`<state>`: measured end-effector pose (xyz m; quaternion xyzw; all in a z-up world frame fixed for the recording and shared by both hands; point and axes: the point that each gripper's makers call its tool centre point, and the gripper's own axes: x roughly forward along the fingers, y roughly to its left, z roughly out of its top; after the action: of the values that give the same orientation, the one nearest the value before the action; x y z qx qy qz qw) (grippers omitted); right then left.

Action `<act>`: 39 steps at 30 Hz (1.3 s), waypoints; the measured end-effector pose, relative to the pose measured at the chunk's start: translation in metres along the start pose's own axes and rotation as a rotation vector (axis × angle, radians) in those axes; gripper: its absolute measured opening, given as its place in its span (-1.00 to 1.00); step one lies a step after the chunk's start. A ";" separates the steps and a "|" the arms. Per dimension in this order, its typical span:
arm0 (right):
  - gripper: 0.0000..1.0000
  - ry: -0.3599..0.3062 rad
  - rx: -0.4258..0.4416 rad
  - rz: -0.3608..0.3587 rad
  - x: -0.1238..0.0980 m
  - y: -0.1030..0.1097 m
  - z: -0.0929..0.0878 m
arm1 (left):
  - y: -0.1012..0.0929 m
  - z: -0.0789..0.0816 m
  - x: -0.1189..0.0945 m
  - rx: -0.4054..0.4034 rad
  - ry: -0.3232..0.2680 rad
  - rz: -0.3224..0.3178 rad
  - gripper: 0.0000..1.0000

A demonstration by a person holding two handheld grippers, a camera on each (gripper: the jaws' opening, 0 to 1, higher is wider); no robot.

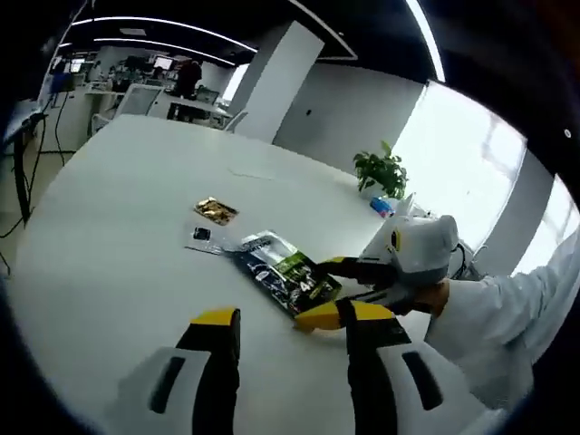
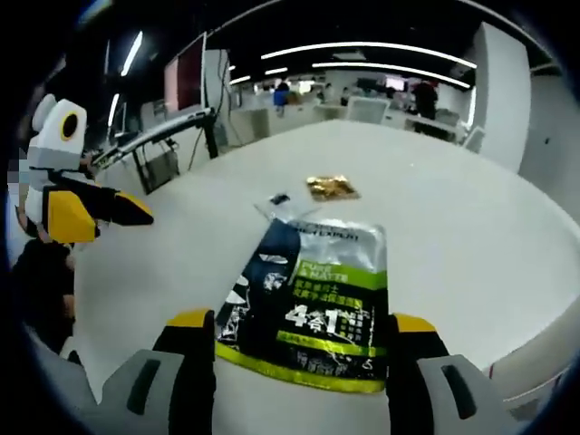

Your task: Arrange the skincare products in the storage area until every visible bottle or jar stands upright without overlapping.

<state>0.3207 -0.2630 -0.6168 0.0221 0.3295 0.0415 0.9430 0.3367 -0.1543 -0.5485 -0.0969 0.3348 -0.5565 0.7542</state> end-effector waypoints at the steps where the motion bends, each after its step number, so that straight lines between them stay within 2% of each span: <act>1: 0.44 -0.001 0.006 0.001 -0.002 0.000 0.000 | 0.002 0.001 0.004 -0.029 -0.005 -0.002 -0.25; 4: 0.42 -0.006 0.018 0.001 -0.002 0.001 0.000 | 0.008 0.007 0.019 -0.123 -0.042 -0.017 -0.28; 6: 0.42 -0.009 0.025 0.000 -0.001 0.000 0.001 | 0.014 0.002 0.029 -0.192 -0.017 -0.019 -0.35; 9: 0.41 -0.013 0.030 0.002 -0.002 0.001 0.002 | 0.019 -0.001 0.042 -0.202 0.001 -0.020 -0.41; 11: 0.40 -0.015 0.037 0.003 -0.002 0.000 0.002 | 0.020 -0.004 0.050 -0.248 0.016 -0.018 -0.40; 12: 0.30 -0.013 0.044 -0.002 -0.004 -0.001 0.001 | 0.021 -0.004 0.052 -0.259 0.015 -0.011 -0.38; 14: -0.02 -0.023 0.049 -0.018 -0.006 -0.008 0.001 | 0.022 -0.007 0.058 -0.256 0.028 0.001 -0.42; 15: -0.04 -0.031 0.065 -0.019 -0.006 -0.009 0.001 | 0.023 -0.010 0.062 -0.259 0.042 0.003 -0.44; 17: -0.04 -0.035 0.066 -0.013 -0.007 -0.008 0.001 | 0.024 -0.015 0.065 -0.268 0.063 0.010 -0.44; 18: -0.03 -0.033 0.061 -0.012 -0.007 -0.007 0.001 | 0.021 -0.015 0.068 -0.265 0.062 -0.010 -0.55; 20: -0.02 -0.033 0.062 -0.014 -0.006 -0.007 0.002 | 0.019 -0.016 0.069 -0.280 0.069 0.001 -0.62; 31: -0.12 -0.032 0.064 -0.019 -0.004 -0.012 0.003 | 0.008 -0.024 0.076 -0.325 0.105 -0.050 -0.82; 36: -0.15 -0.033 0.066 -0.019 -0.003 -0.012 0.002 | 0.010 -0.026 0.078 -0.322 0.109 -0.043 -0.91; 39: -0.17 -0.031 0.072 -0.010 -0.003 -0.011 0.003 | 0.006 -0.027 0.080 -0.331 0.112 -0.059 -0.90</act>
<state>0.3211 -0.2746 -0.6137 0.0549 0.3163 0.0248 0.9467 0.3375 -0.2184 -0.6040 -0.1986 0.4604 -0.5203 0.6913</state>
